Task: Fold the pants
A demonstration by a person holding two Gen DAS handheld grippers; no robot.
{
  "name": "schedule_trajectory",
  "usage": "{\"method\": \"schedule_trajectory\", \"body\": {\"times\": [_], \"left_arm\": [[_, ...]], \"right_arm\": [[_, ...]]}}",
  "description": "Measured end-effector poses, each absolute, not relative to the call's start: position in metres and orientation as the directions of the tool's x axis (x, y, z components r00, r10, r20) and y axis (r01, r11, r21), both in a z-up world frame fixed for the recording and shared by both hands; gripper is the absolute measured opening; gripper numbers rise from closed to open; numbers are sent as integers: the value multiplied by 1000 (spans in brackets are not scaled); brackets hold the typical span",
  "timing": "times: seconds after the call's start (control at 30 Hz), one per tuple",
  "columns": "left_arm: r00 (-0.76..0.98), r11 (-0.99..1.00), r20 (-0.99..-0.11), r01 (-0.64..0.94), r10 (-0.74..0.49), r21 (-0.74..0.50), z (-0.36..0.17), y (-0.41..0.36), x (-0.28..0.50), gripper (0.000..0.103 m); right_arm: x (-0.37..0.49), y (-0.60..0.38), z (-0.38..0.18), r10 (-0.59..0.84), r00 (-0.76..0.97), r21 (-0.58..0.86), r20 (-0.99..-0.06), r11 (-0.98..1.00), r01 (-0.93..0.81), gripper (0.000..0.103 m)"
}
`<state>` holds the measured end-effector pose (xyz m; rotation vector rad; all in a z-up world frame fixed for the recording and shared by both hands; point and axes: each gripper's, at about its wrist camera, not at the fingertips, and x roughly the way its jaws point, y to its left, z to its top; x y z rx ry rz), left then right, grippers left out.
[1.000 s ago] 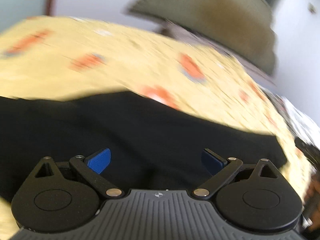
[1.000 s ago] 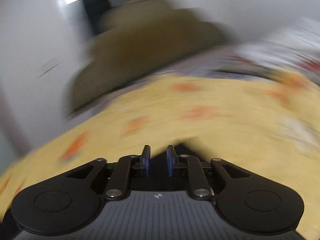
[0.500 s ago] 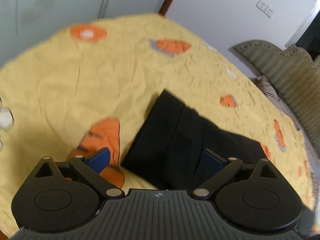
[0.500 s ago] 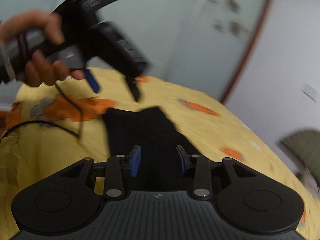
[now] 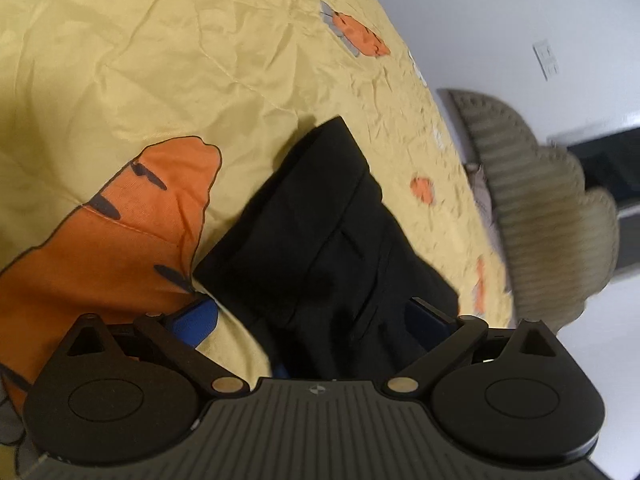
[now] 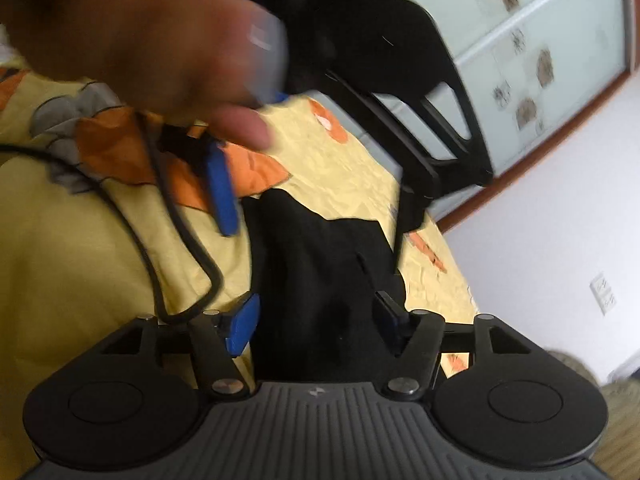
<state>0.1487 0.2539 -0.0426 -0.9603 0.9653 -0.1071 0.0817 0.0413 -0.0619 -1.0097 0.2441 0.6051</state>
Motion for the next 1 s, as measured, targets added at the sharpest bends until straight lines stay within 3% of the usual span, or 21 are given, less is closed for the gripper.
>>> {"method": "schedule_trajectory", "body": {"times": [0.17,0.23,0.27,0.33,0.4,0.5,0.77,0.87,0.93,0.97,1.0], "left_arm": [[637,536,-604,-333,-479,-776,-48,259,151,96],[657,539,-593,-320,-466,-779,-46,260,149,85],[665,546,-592,-317,-456,-776,-45,260,150,72],[671,571,-587,-287,-454,-769,-42,259,152,59],[666,594,-589,-264,-457,-760,-41,257,155,38],[674,611,-597,-265,-435,-745,-42,258,155,23],[789,774,-583,-243,-193,-585,-2,259,112,18],[750,777,-636,-288,-181,-561,-7,265,119,18],[729,804,-666,-297,-158,-515,-9,262,124,22],[735,815,-663,-294,-143,-500,-6,259,121,32],[746,830,-655,-288,-118,-477,1,256,118,35]], "right_arm": [[83,36,-63,367,810,-693,-458,423,-584,62],[79,40,-65,367,825,-730,-430,396,-557,62],[73,37,-68,371,834,-752,-408,382,-537,61],[76,38,-72,373,846,-771,-382,376,-514,57],[84,46,-74,367,846,-775,-386,369,-513,20],[88,50,-81,362,849,-791,-385,345,-505,13],[96,59,-45,498,752,-620,-432,442,-649,11],[102,76,-48,490,735,-602,-470,431,-672,15],[112,73,-52,469,709,-542,-526,458,-705,21],[113,64,-47,476,697,-503,-536,483,-717,23],[111,48,-36,504,672,-437,-543,514,-739,23]]}}
